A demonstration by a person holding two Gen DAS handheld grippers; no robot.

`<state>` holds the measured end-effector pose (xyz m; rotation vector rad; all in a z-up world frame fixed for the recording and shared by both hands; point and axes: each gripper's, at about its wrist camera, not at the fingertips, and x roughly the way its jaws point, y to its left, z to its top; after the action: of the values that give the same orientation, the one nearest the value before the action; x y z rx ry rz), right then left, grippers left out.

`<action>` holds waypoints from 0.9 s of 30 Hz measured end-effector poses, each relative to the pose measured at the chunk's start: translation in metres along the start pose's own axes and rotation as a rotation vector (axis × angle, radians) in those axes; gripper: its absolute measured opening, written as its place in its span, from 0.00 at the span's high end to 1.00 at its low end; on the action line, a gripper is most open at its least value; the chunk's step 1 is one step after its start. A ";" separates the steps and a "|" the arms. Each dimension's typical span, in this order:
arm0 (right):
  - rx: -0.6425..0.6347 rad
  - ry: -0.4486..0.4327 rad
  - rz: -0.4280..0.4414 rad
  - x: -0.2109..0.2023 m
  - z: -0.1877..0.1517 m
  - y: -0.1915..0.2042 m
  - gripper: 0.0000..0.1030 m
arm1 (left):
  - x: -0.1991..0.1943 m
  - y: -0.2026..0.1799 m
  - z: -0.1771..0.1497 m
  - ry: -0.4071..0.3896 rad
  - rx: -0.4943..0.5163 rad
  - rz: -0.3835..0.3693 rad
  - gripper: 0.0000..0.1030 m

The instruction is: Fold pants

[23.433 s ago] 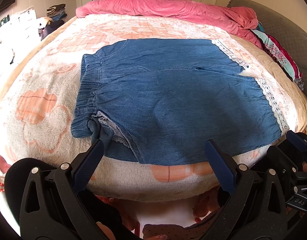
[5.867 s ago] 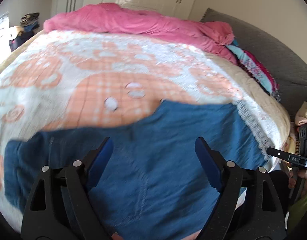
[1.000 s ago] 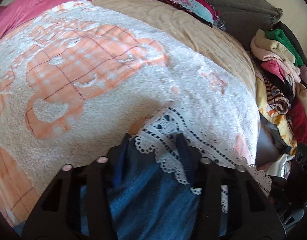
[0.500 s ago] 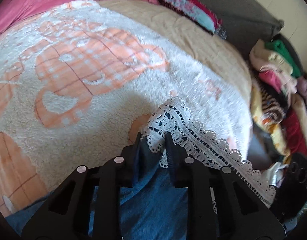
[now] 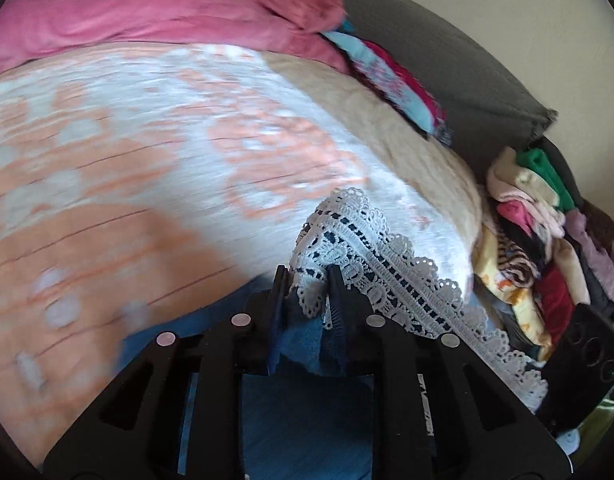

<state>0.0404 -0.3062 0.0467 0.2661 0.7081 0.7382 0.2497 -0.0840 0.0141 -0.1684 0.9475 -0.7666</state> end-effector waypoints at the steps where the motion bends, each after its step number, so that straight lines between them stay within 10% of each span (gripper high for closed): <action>1: -0.037 0.034 0.010 0.013 0.003 0.011 0.76 | -0.007 0.010 -0.005 -0.004 -0.027 0.017 0.84; 6: -0.203 0.168 -0.025 0.070 -0.019 0.053 0.73 | -0.052 0.071 -0.048 -0.055 -0.262 -0.017 0.47; 10: -0.396 0.214 -0.122 0.093 -0.055 0.081 0.69 | -0.064 0.107 -0.055 -0.050 -0.459 -0.073 0.39; 19: -0.526 0.144 -0.195 0.087 -0.070 0.097 0.61 | -0.037 0.108 -0.063 0.023 -0.441 0.002 0.35; 22: -0.553 0.139 -0.210 0.088 -0.070 0.103 0.61 | -0.031 0.106 -0.065 0.014 -0.429 0.028 0.47; 24: -0.573 0.134 -0.215 0.089 -0.071 0.108 0.55 | -0.028 0.102 -0.064 0.014 -0.411 0.036 0.81; 27: -0.584 0.145 -0.206 0.090 -0.073 0.108 0.60 | -0.027 0.097 -0.064 0.003 -0.391 0.050 0.85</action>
<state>-0.0180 -0.1670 -0.0022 -0.3907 0.6157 0.7385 0.2409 0.0167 -0.0495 -0.4825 1.0942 -0.5288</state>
